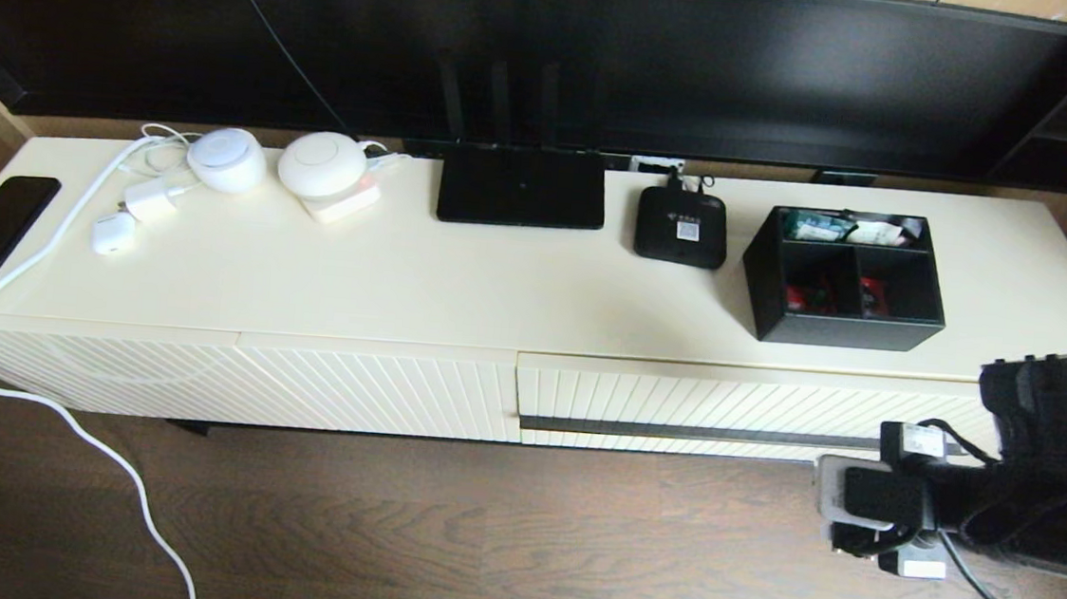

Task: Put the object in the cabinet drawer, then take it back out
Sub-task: Open the drawer

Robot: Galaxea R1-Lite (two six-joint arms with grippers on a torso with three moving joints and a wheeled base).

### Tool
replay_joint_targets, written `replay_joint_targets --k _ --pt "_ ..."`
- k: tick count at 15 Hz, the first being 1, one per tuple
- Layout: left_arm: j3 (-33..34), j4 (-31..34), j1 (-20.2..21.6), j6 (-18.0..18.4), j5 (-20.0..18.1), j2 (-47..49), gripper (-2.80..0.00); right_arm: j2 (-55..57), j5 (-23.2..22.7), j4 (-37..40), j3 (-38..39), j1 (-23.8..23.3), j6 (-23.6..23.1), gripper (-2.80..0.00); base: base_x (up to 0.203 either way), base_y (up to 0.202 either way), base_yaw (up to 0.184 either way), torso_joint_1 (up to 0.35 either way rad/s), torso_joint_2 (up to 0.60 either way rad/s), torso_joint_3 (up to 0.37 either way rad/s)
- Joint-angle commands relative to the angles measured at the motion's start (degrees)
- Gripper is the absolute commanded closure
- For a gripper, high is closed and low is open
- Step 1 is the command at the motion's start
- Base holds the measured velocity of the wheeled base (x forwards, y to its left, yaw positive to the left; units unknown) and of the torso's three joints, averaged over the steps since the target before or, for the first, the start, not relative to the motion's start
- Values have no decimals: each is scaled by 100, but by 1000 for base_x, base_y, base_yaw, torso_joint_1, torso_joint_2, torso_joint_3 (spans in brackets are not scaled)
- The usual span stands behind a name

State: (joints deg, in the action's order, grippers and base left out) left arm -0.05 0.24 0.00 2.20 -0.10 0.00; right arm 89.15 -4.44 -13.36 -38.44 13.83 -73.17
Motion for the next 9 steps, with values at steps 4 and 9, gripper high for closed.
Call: replay_joint_targets --k 4,9 --pt "-4 2 0 0 1 7 0 1211 8 -2223 884 -49 -661 0 0 0 0 0 0 0" --pt "-1 -2 0 0 1 6 0 1616 -196 -2952 1268 -258 -1504 0 0 0 0 0 0 0"
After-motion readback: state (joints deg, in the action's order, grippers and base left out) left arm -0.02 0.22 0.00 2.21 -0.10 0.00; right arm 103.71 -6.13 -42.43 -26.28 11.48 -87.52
